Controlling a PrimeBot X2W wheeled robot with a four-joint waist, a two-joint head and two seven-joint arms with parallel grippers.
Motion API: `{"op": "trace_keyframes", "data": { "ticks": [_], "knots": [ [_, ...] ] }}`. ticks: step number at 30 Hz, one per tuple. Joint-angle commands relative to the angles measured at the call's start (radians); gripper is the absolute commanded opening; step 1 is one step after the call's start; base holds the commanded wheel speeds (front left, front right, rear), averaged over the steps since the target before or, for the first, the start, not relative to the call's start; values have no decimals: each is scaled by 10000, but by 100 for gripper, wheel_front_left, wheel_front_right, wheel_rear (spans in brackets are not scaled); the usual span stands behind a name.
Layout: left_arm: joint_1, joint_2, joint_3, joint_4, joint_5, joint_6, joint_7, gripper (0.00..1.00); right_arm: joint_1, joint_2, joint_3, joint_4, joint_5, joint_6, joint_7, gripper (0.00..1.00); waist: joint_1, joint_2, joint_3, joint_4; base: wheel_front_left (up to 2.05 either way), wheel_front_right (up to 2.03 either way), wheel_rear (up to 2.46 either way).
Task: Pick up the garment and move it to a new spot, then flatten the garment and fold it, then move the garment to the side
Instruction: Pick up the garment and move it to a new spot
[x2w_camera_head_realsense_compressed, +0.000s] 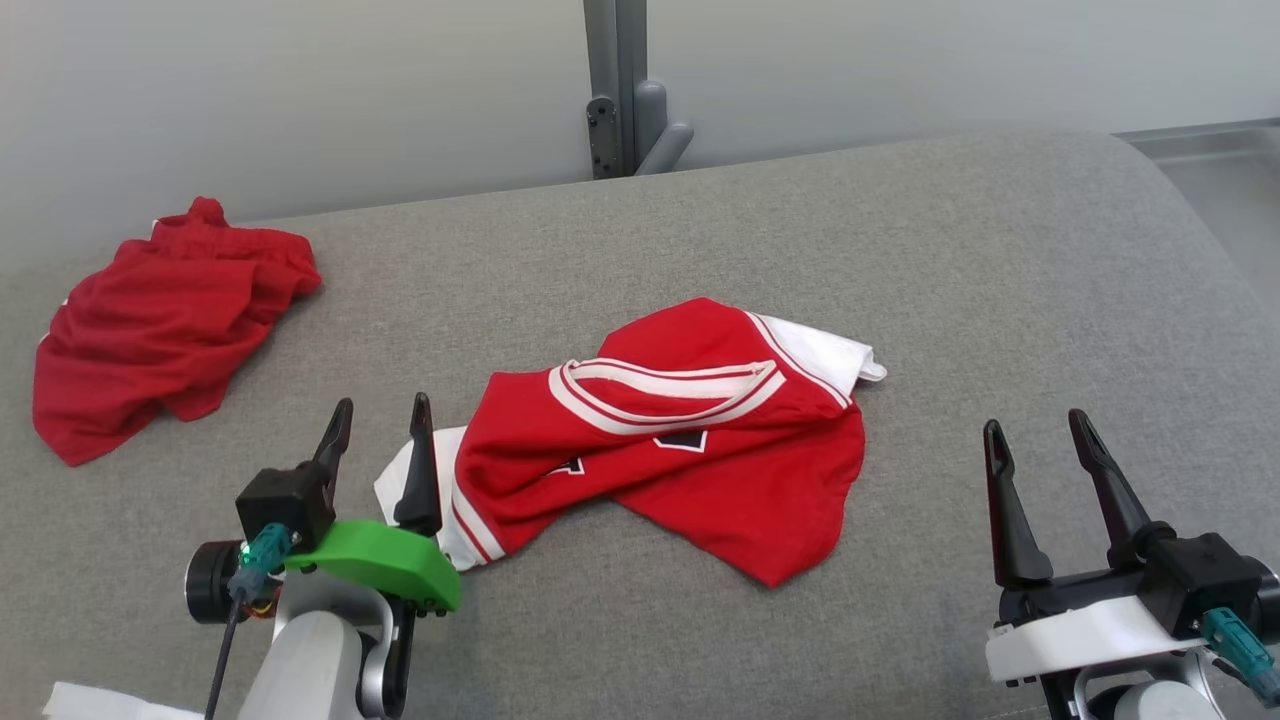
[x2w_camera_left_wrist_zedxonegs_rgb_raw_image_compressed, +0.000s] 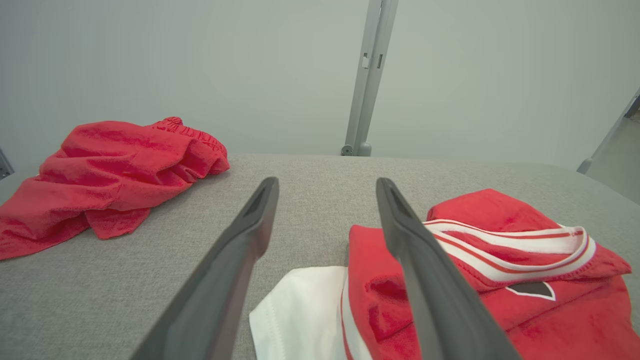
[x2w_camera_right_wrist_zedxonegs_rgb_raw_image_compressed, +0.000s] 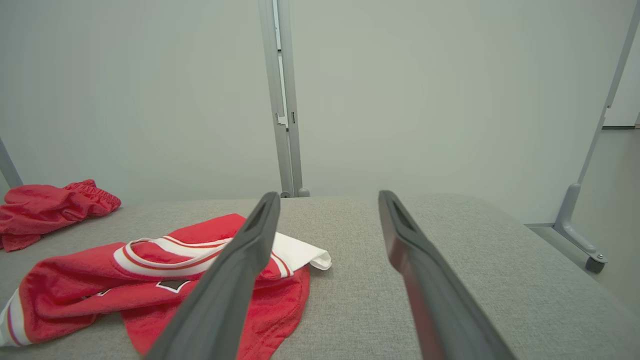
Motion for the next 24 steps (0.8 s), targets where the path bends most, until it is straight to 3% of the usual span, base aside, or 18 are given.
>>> {"op": "trace_keyframes", "data": {
  "ticks": [1, 11, 24],
  "knots": [
    [385, -31, 123, -268, 187, -69, -7, 100, 89, -29, 2, -45, -112, 1, -27, 100, 0, -1, -176, 154, 0, 0, 0],
    [2400, -176, 951, -2220, 651, -66, -7, 100, 316, -29, -106, -175, -210, 1, -26, 100, 0, -1, -529, 382, 0, 0, 0],
    [3639, -210, 468, -2882, 562, 174, -6, 100, 897, -29, -331, -177, 111, 1, -26, 100, 0, -1, -724, 714, 0, 0, 0]
  ]
}}
